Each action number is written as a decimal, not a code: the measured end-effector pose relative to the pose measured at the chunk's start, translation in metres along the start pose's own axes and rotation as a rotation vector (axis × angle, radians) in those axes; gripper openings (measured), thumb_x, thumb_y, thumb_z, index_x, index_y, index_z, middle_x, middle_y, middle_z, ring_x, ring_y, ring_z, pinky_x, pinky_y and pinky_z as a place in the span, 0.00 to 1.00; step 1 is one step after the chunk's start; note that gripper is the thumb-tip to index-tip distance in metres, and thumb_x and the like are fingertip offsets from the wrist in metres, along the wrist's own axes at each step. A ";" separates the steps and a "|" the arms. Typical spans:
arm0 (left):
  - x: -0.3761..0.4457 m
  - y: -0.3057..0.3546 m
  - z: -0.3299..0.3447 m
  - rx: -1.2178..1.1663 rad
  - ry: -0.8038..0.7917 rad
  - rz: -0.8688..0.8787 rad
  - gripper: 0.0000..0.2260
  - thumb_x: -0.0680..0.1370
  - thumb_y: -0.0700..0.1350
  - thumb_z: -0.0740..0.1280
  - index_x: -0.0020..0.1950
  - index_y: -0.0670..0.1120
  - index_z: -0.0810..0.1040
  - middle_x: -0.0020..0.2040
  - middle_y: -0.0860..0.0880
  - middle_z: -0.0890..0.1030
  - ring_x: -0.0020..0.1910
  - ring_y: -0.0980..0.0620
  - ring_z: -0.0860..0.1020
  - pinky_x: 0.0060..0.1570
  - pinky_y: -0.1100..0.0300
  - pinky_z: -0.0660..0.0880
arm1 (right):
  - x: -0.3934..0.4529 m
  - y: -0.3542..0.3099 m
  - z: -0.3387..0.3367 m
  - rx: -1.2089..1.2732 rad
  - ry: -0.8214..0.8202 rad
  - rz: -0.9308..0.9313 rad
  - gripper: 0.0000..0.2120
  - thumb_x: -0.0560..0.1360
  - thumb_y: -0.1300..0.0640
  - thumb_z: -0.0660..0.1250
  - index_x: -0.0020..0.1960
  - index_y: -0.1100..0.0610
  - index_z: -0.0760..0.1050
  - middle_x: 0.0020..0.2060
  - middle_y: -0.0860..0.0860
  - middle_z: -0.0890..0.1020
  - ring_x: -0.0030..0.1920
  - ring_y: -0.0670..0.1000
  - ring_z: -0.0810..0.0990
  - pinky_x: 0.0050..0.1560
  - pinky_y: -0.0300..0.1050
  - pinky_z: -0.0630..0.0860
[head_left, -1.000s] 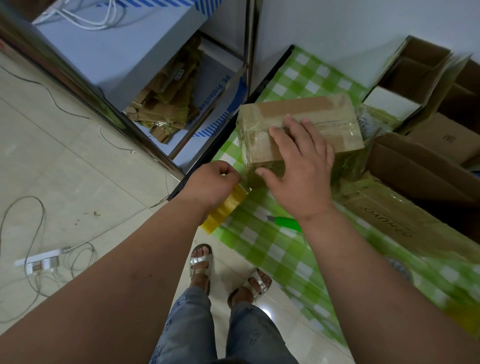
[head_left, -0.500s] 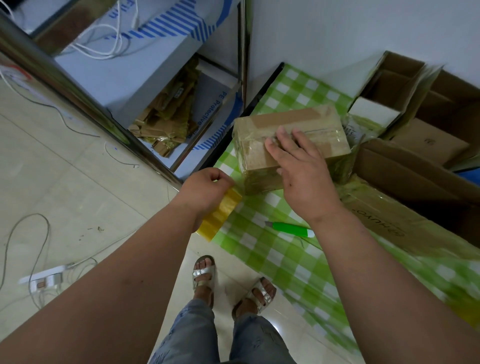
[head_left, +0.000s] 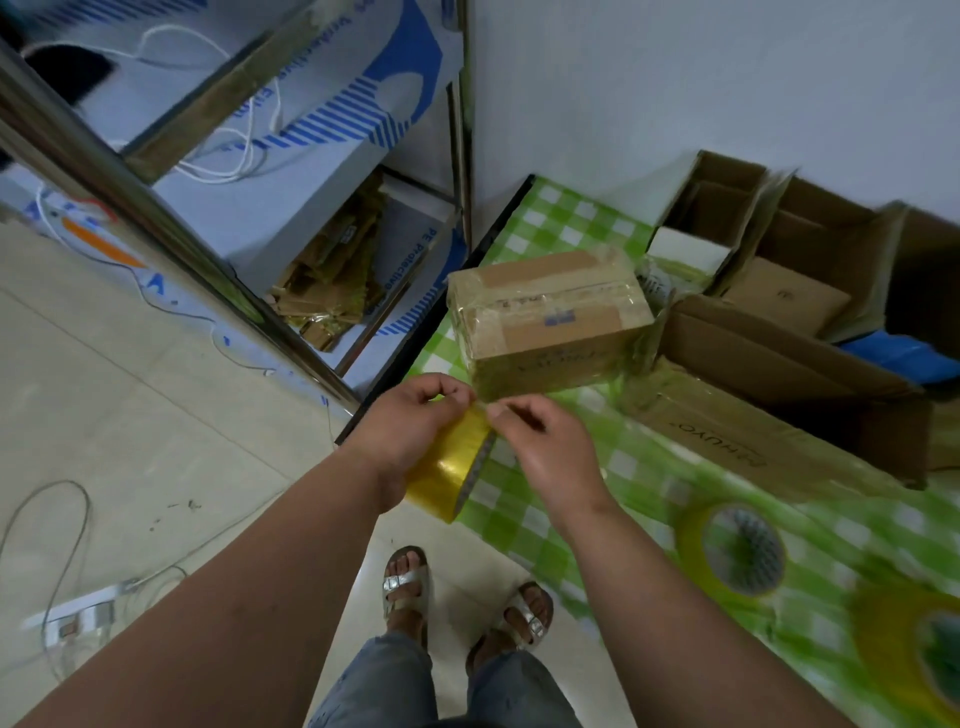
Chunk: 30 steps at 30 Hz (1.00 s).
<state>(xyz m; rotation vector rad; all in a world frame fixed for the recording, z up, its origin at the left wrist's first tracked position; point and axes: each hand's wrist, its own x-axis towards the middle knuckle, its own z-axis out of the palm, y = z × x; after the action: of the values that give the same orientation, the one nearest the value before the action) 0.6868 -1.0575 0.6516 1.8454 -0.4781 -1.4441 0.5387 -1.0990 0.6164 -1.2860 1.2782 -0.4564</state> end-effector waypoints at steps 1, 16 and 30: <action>-0.002 -0.001 0.003 0.006 -0.021 0.017 0.06 0.80 0.44 0.68 0.44 0.49 0.82 0.54 0.40 0.82 0.56 0.35 0.79 0.60 0.38 0.74 | -0.003 0.001 -0.001 0.031 0.009 0.018 0.02 0.74 0.50 0.72 0.44 0.48 0.81 0.41 0.43 0.83 0.41 0.36 0.79 0.37 0.27 0.72; -0.018 -0.019 0.036 0.283 -0.138 0.163 0.11 0.78 0.48 0.70 0.59 0.57 0.78 0.45 0.49 0.75 0.41 0.52 0.74 0.39 0.60 0.70 | -0.041 -0.013 -0.019 -0.651 0.158 -0.217 0.09 0.79 0.57 0.61 0.41 0.48 0.65 0.45 0.45 0.70 0.55 0.53 0.72 0.54 0.50 0.63; -0.037 -0.020 0.041 0.304 -0.103 0.294 0.13 0.77 0.47 0.72 0.59 0.57 0.76 0.56 0.50 0.74 0.47 0.49 0.77 0.44 0.59 0.74 | -0.059 -0.017 -0.038 -0.198 0.135 -0.068 0.12 0.80 0.55 0.63 0.38 0.47 0.68 0.33 0.44 0.73 0.41 0.50 0.72 0.54 0.56 0.71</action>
<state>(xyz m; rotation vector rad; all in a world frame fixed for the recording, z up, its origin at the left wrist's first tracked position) 0.6342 -1.0323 0.6574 1.8398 -1.0238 -1.3235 0.4929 -1.0711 0.6654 -1.4886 1.4229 -0.4811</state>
